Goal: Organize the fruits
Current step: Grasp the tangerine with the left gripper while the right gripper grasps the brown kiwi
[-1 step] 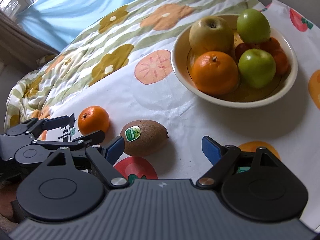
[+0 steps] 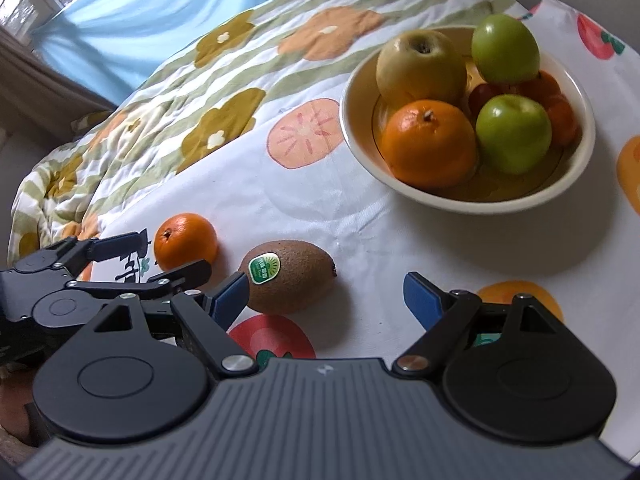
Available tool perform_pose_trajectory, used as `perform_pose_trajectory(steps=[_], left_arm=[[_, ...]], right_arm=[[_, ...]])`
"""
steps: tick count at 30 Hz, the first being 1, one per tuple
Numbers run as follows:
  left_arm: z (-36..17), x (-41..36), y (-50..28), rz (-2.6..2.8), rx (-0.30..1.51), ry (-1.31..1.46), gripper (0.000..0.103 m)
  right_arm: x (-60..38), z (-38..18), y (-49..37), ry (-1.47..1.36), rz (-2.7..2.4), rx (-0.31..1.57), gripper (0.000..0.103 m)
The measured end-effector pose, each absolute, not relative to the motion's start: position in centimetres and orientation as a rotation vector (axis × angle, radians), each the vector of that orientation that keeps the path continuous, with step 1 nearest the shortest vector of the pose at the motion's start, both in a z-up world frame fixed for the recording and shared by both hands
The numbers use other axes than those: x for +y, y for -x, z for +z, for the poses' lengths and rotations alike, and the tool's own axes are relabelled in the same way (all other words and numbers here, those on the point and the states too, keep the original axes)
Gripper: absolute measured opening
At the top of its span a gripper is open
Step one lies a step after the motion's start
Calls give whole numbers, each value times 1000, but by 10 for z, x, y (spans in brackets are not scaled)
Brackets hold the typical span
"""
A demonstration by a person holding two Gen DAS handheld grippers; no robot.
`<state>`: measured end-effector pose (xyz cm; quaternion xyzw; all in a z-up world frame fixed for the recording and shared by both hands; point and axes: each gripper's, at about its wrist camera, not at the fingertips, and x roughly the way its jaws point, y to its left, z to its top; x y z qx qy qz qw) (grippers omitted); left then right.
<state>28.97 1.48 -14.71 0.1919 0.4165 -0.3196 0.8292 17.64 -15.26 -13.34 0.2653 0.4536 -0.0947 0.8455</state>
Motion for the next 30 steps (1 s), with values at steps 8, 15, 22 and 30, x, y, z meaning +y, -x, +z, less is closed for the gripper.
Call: perform_pose_trajectory(steps=[8,15,22,30], left_arm=[[-151,17,-297,-743,901,-346,64],[-150,30,-289,-707,910,-387,63],[-149,48,-280,-646,927,-369,63],[-147,59,-269,-584,939,-321,63]], right_arm=[[-149,-138,-183,-577,-213,963,99],[-139,-140,-193,-556,-170,969,99],[-128,-147,-201,-505,-137,984,96],[-106,-149,-209,-340,-124,976,89]])
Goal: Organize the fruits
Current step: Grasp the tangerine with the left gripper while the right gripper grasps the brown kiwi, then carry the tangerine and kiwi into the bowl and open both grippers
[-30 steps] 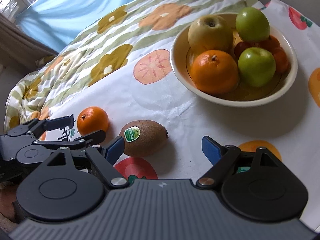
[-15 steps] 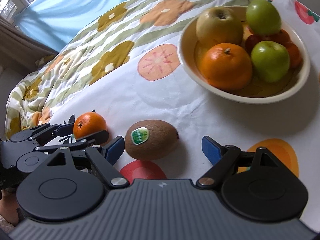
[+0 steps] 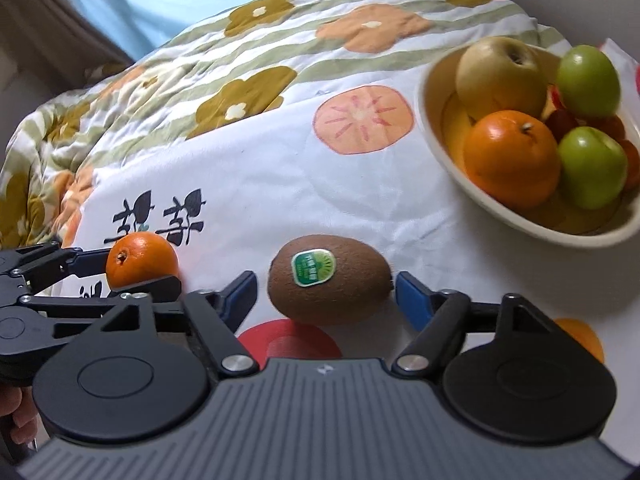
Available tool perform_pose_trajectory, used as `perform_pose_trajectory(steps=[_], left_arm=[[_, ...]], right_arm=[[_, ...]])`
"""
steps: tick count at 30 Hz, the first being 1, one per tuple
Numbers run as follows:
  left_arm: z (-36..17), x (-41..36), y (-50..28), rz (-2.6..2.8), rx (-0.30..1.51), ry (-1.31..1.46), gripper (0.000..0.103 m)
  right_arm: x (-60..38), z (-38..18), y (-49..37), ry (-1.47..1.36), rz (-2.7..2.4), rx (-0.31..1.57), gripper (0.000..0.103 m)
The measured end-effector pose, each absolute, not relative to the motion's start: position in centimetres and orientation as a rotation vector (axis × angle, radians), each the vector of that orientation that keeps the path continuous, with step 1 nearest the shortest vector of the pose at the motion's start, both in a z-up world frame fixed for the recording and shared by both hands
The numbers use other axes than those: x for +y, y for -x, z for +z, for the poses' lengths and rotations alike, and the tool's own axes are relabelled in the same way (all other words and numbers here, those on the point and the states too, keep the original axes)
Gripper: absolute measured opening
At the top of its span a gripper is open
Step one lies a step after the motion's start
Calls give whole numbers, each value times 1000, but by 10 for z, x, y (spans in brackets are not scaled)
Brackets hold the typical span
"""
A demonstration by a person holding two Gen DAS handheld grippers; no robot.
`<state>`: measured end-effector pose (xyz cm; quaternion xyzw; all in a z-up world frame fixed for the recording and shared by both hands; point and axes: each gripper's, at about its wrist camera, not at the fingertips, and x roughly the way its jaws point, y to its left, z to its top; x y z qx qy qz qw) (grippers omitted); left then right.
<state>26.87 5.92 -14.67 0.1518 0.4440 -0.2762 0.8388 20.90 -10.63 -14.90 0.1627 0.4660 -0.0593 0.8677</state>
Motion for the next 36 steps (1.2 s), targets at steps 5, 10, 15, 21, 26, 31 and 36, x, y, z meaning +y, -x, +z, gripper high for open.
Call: perform_pose_trajectory(steps=[5,10,15,21,26,31,36], left_arm=[[-141,63,-261,-563,928,-294,63],[-125,61,-253,-549,902,-259,63],[-105,50,-245,-534,874,-221,63],[-74,19,-234,-517,835,-179,63],[-51,-17,-230,-509,799,-145,63],[-37,-62,-237,-521,765,-128,63],[-34,-110,-253,-550,741,-143,63]], right_arm=[[-101,-148,-208,-293,-138,947,80],[-111,-135,-198,-302,-128,902,79],[-129,-111,-187,-307,-114,857,79],[-169,-74,-174,-314,-87,787,79],[-215,-52,-170,-324,-96,751,79],[-265,-39,-173,-327,-120,721,79],[-315,-36,-179,-336,-148,698,79]])
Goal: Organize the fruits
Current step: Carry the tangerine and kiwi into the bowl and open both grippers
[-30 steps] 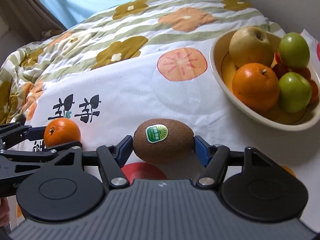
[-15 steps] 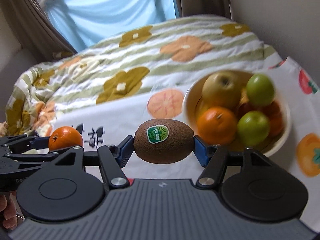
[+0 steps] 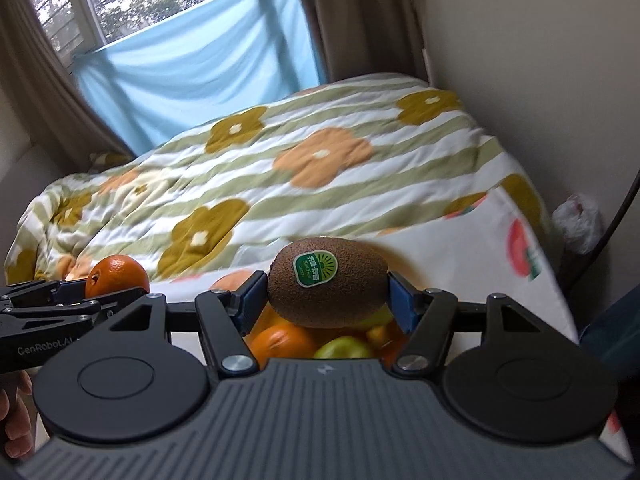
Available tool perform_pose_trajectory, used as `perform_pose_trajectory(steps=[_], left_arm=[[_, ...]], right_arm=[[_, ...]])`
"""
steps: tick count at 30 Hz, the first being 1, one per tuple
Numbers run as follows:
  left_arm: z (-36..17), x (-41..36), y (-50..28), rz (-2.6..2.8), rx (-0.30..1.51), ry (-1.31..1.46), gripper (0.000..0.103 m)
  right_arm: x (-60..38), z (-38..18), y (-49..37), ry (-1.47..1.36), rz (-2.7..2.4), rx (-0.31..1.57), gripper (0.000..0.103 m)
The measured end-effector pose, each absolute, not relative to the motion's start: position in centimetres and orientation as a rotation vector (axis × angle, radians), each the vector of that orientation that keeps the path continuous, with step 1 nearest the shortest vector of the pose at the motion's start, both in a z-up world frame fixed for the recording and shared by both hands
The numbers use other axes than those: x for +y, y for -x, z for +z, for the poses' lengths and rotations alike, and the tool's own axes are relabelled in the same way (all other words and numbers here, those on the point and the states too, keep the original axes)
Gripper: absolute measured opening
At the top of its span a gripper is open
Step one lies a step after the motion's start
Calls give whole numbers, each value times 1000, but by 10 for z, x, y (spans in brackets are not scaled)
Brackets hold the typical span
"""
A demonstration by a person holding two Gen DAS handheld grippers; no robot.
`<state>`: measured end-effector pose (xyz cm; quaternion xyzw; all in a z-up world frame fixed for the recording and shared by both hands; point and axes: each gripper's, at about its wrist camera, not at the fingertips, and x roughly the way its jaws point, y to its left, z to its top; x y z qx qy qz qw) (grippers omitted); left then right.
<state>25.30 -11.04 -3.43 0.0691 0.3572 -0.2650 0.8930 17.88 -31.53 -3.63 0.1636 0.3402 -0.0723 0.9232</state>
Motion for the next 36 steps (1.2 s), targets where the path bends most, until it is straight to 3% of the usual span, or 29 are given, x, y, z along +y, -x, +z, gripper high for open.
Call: perform_pose_trajectory(steps=[15,28,29,30,32,36], left_arm=[[-77,-233,-319,-628,795,-205,63],[-112,-271,-336,-645,884,-244,64],[-111,-271,-335,-645,874,-243,70],[-109,-270,-334,-642,860,-244,82],[-102,-266,-331,-629,829,-233,90],[-91,-251,-329,-597,811,-212,90]], right_arm=[[-407,-64,-203,-366,-168,732,79],[-431,-82,-213,-392,-163,759,79],[-431,-83,-214,-395,-162,760,79],[-432,-83,-214,-397,-162,761,79],[-432,-83,-214,-401,-163,761,79],[-432,-82,-215,-401,-163,757,79]])
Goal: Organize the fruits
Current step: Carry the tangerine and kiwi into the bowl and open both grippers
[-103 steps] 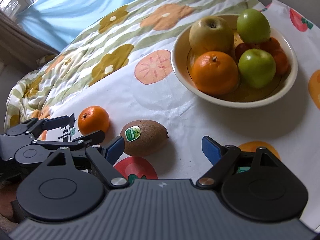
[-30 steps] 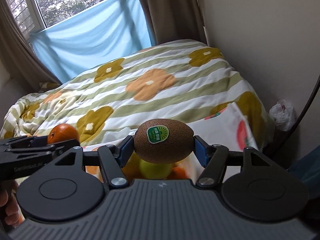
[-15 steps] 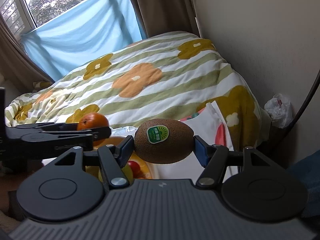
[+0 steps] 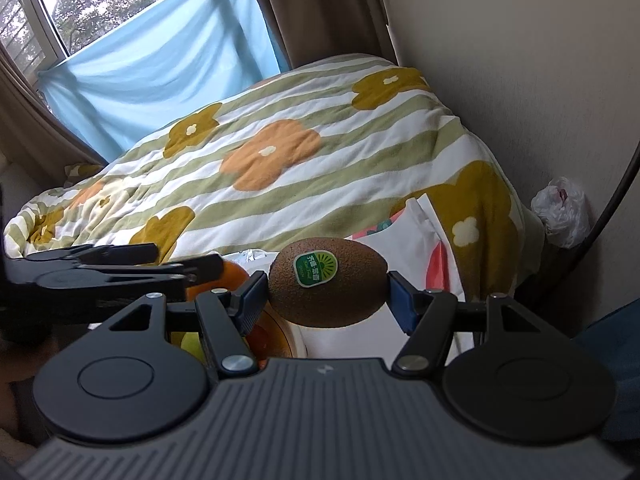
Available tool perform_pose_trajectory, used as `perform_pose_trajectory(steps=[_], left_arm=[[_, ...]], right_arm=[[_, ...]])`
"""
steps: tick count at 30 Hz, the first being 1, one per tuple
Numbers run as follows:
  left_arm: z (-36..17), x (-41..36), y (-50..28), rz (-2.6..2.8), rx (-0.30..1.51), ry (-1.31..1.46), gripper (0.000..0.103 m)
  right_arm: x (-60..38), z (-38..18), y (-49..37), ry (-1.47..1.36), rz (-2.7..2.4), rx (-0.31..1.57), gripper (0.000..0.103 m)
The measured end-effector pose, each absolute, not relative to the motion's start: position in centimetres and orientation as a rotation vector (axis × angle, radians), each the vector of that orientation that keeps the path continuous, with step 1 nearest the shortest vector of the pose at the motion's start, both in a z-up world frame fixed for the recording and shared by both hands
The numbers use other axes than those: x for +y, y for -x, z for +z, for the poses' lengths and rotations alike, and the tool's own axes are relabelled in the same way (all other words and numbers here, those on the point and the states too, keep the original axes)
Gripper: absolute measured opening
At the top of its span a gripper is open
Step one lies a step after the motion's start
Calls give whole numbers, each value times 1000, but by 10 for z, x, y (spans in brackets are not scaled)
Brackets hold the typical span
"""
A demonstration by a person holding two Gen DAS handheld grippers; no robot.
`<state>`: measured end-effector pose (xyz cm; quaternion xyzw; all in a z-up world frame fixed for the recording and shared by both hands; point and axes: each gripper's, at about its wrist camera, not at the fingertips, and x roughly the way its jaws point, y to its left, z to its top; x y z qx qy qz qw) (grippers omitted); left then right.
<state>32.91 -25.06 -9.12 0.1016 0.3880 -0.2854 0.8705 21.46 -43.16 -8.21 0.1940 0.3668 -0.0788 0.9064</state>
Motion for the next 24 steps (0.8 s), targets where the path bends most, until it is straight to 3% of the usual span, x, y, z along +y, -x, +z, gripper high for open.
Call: perform_pose_trajectory(steps=[12,24], left_arm=[[-59,-171,-301,-434,764,-118,92],[-65,-99,-261,-318,811,-78,94]], right_arm=[[-393,-70,-212,-330,-98,749,79],[-304,-79,-208,-181,46,757,79]])
